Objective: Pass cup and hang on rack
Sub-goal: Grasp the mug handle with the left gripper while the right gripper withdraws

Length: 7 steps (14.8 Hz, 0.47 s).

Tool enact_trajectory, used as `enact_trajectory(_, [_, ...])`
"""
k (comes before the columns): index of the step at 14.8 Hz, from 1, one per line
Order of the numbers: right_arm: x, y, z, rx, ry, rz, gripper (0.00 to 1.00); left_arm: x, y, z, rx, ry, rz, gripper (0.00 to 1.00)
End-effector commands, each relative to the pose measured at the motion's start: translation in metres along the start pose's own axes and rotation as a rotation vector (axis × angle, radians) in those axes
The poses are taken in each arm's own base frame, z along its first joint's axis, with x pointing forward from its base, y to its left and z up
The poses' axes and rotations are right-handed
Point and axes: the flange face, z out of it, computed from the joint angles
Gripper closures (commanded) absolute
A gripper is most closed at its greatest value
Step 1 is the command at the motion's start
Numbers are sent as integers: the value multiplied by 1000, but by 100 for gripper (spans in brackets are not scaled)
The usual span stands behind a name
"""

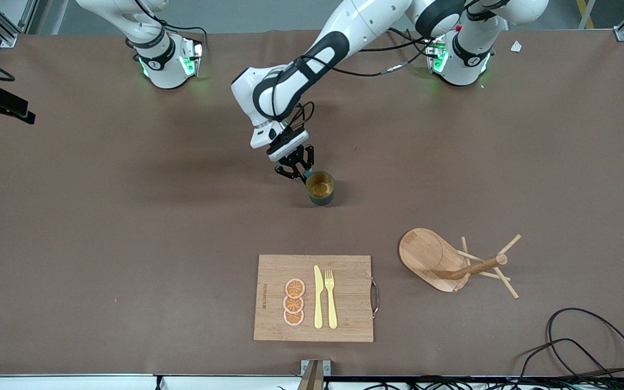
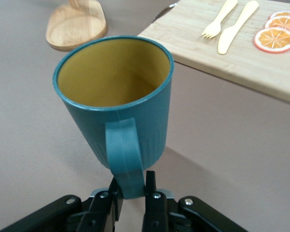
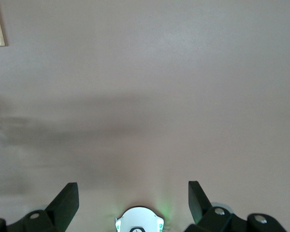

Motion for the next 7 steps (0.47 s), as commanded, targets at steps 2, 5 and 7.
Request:
enact_trajectory(2, [-20,4,-6,-12,24,4,0,89,3,-49,-29,-249,-76,99])
enact_trajectory(5, [-24,1,-11,-13,13,36,0,197,-4,-74,-78,-515,-164,100])
enact_trajectory(7, [-25,1,-14,-12,21,41,0,261,-17,-76,-111,-671,-191,100])
